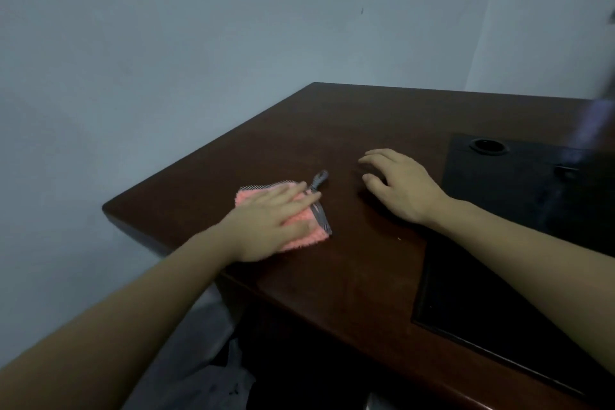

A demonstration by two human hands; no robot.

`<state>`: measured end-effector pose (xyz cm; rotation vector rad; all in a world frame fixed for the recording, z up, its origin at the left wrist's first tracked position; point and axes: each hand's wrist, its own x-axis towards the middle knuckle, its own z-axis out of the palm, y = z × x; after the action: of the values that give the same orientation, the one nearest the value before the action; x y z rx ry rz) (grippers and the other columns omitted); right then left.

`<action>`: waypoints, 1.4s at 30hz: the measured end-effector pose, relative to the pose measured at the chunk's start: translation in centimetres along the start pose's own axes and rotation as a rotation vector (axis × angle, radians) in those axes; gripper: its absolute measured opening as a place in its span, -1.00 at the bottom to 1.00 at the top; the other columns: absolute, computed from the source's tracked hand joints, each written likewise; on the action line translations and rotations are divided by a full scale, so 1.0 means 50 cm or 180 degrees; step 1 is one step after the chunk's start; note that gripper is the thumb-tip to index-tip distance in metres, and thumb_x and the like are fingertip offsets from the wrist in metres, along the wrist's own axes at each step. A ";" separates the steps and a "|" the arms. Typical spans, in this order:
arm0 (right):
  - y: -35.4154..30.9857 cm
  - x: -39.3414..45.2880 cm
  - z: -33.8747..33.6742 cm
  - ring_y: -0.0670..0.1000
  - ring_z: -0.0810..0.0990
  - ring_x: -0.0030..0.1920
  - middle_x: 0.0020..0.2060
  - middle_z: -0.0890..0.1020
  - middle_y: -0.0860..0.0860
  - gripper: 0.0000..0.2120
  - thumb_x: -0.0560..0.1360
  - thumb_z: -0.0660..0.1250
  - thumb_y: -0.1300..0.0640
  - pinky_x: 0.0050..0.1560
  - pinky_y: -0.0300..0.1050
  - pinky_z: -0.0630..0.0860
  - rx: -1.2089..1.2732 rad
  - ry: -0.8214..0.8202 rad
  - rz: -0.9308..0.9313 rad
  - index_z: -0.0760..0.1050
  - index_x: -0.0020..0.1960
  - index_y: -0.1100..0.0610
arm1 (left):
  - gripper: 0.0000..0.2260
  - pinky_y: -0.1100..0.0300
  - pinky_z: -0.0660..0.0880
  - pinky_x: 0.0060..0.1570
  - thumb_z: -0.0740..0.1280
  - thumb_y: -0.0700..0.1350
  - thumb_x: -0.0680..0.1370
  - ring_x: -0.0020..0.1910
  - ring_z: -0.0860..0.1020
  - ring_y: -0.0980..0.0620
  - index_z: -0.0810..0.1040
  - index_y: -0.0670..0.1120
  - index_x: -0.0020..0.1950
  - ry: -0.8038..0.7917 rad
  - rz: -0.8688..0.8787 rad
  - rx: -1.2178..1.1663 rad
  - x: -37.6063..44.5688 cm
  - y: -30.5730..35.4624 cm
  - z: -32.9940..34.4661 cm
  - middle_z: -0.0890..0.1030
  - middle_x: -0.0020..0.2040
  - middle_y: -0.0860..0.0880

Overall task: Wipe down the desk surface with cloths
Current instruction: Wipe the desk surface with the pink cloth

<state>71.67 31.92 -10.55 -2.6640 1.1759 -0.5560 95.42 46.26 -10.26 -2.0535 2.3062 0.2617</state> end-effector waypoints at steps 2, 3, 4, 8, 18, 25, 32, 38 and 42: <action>0.007 -0.012 -0.005 0.05 0.29 0.53 0.51 0.38 -0.03 -0.58 0.68 0.14 -0.07 0.52 0.27 0.21 -0.0136 -0.0060 -0.0003 0.37 0.51 -0.02 | -0.36 0.01 -0.20 0.59 -0.12 0.42 0.58 0.63 -0.16 0.07 -0.10 0.27 0.63 0.0018 -0.0288 -0.0037 0.046 -0.015 -0.008 -0.15 0.65 0.13; 0.012 -0.019 -0.009 0.05 0.27 0.54 0.51 0.37 -0.04 -0.58 0.68 0.14 -0.09 0.53 0.27 0.18 -0.0200 -0.0096 0.0021 0.36 0.51 -0.04 | -0.33 -0.04 -0.17 0.60 -0.14 0.48 0.55 0.63 -0.15 0.05 -0.10 0.27 0.63 0.0037 -0.0415 -0.0065 0.067 -0.019 -0.009 -0.14 0.66 0.12; 0.018 -0.027 -0.014 0.05 0.26 0.54 0.52 0.37 -0.05 -0.58 0.69 0.13 -0.09 0.54 0.27 0.15 -0.0246 -0.0121 0.0062 0.35 0.52 -0.05 | -0.31 -0.10 -0.13 0.60 -0.17 0.50 0.53 0.64 -0.14 0.04 -0.10 0.28 0.63 0.0064 -0.0525 -0.0066 0.087 -0.020 -0.009 -0.13 0.66 0.11; 0.049 -0.054 -0.044 0.05 0.25 0.55 0.52 0.37 -0.06 -0.58 0.69 0.12 -0.10 0.54 0.27 0.13 -0.0338 -0.0103 0.0198 0.35 0.52 -0.05 | -0.37 -0.12 -0.10 0.59 -0.16 0.41 0.60 0.64 -0.13 0.00 -0.10 0.24 0.64 0.0111 -0.0647 0.0051 0.123 -0.004 -0.005 -0.12 0.67 0.06; 0.064 -0.087 -0.094 0.07 0.32 0.51 0.50 0.40 -0.04 -0.58 0.67 0.14 -0.08 0.50 0.28 0.21 -0.0317 -0.0021 0.0393 0.37 0.50 -0.03 | -0.41 0.03 -0.26 0.58 -0.18 0.36 0.59 0.59 -0.28 0.16 -0.19 0.30 0.61 -0.0037 0.0346 0.0139 -0.037 0.159 0.009 -0.28 0.59 0.20; 0.014 -0.115 -0.081 0.05 0.31 0.52 0.50 0.40 -0.05 -0.58 0.67 0.16 -0.08 0.49 0.26 0.23 -0.0202 -0.0014 0.0237 0.38 0.50 -0.04 | -0.41 0.19 -0.31 0.53 -0.15 0.39 0.61 0.56 -0.30 0.24 -0.16 0.28 0.62 -0.0004 0.0551 -0.0100 -0.083 0.208 0.036 -0.27 0.59 0.23; -0.128 -0.168 -0.051 0.05 -0.04 0.64 0.63 0.16 -0.05 -0.49 0.68 0.12 -0.08 0.58 0.26 -0.09 -0.0208 -0.0762 -0.0073 0.22 0.61 -0.04 | -0.53 0.19 -0.15 0.53 -0.01 0.15 0.72 0.62 -0.06 0.14 0.13 0.10 0.64 0.0737 -0.0300 -0.0930 -0.084 0.088 -0.002 0.07 0.65 0.10; -0.243 -0.200 0.003 0.21 -0.26 0.62 0.66 -0.12 0.01 -0.35 0.68 -0.05 -0.24 0.56 0.25 -0.29 -0.0393 -0.1374 -0.0083 -0.08 0.67 0.00 | -0.51 0.02 -0.09 0.57 -0.09 0.15 0.72 0.63 -0.01 0.03 0.17 0.06 0.64 0.0773 -0.0715 -0.1070 -0.080 0.037 -0.012 0.13 0.65 0.04; -0.243 -0.207 0.010 0.19 -0.32 0.61 0.64 -0.25 -0.03 -0.31 0.60 -0.20 -0.44 0.55 0.28 -0.35 -0.0593 -0.1524 -0.0059 -0.25 0.64 -0.21 | -0.52 -0.03 -0.09 0.56 -0.08 0.13 0.72 0.64 0.00 -0.01 0.20 0.06 0.62 0.0859 -0.0658 -0.1097 -0.060 0.043 -0.017 0.14 0.64 0.02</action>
<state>73.67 47.78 -10.00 -2.7328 1.0978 0.1984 93.74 49.29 -8.77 -2.6215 2.2959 0.4221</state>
